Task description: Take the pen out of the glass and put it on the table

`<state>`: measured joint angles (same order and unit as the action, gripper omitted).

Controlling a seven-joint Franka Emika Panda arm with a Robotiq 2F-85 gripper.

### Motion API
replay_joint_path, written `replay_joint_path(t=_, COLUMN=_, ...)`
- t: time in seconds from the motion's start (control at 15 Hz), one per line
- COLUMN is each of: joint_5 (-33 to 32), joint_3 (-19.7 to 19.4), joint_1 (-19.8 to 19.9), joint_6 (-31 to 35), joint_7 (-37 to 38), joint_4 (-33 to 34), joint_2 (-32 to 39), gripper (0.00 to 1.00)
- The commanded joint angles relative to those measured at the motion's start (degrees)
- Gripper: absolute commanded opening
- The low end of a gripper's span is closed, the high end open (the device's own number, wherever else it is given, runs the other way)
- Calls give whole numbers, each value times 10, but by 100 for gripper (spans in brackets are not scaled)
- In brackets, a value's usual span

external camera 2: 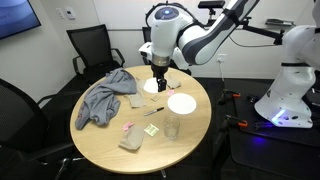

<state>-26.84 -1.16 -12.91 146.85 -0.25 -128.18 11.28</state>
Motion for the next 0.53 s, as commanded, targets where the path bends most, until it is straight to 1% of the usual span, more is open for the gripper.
replay_joint_path(t=0.0, joint_5=39, joint_3=30, joint_1=33, joint_6=-8, joint_7=-54, joint_4=-55, joint_2=-73, gripper=100)
replay_joint_path(t=0.13, joint_5=66, joint_3=38, joint_1=43, joint_6=-5, joint_7=-89, joint_4=-69, joint_2=-89, gripper=100)
replay_joint_path(t=0.2, joint_5=43, joint_3=37, joint_1=40, joint_6=-2, joint_7=-56, joint_4=-41, joint_2=-56, gripper=100)
replay_joint_path(t=0.33, joint_5=55, joint_3=41, joint_1=45, joint_6=-1, joint_7=-74, joint_4=-52, joint_2=-68, gripper=100)
replay_joint_path(t=0.47, joint_5=55, joint_3=42, joint_1=47, joint_6=-1, joint_7=-74, joint_4=-55, joint_2=-71, gripper=100)
